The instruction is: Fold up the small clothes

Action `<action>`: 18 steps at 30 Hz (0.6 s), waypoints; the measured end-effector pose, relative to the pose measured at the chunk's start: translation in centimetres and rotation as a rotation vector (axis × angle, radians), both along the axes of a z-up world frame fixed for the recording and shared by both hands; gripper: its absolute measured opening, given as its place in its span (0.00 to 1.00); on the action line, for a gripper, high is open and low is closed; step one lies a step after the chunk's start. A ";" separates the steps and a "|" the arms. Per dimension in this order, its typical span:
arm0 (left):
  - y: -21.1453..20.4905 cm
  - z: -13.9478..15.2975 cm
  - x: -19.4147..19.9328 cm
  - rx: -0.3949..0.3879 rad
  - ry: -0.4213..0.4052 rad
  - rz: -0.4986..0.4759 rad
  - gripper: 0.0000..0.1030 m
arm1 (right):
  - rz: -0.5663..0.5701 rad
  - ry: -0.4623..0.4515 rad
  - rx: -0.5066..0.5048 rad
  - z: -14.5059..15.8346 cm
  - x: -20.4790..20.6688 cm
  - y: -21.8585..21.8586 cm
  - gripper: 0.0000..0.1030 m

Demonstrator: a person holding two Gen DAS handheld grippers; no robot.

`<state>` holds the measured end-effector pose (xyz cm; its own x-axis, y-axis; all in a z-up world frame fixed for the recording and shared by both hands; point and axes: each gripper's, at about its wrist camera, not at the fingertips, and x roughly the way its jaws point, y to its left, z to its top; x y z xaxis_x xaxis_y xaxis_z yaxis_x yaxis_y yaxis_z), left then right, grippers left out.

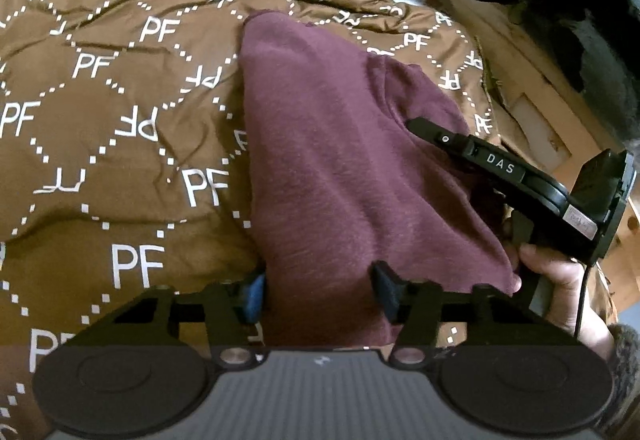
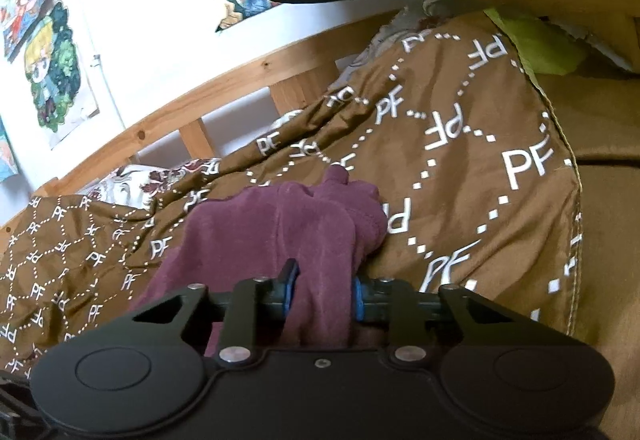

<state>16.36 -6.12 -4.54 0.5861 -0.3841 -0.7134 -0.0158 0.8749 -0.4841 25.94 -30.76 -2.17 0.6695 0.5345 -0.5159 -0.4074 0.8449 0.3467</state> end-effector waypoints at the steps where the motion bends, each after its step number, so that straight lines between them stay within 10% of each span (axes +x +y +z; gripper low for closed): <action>1: 0.0 0.1 -0.2 0.003 -0.009 -0.005 0.48 | 0.006 -0.010 -0.004 0.2 -0.4 0.2 0.26; 18: 1.8 4.7 -5.8 0.267 -0.249 0.025 0.35 | 0.240 -0.366 -0.126 6.8 -7.4 8.7 0.17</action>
<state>10.56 -4.30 0.14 0.7612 -0.1872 -0.6210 0.0506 0.9717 -0.2308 18.57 -22.10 4.59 0.6847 0.6452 -0.3390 -0.6737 0.7378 0.0437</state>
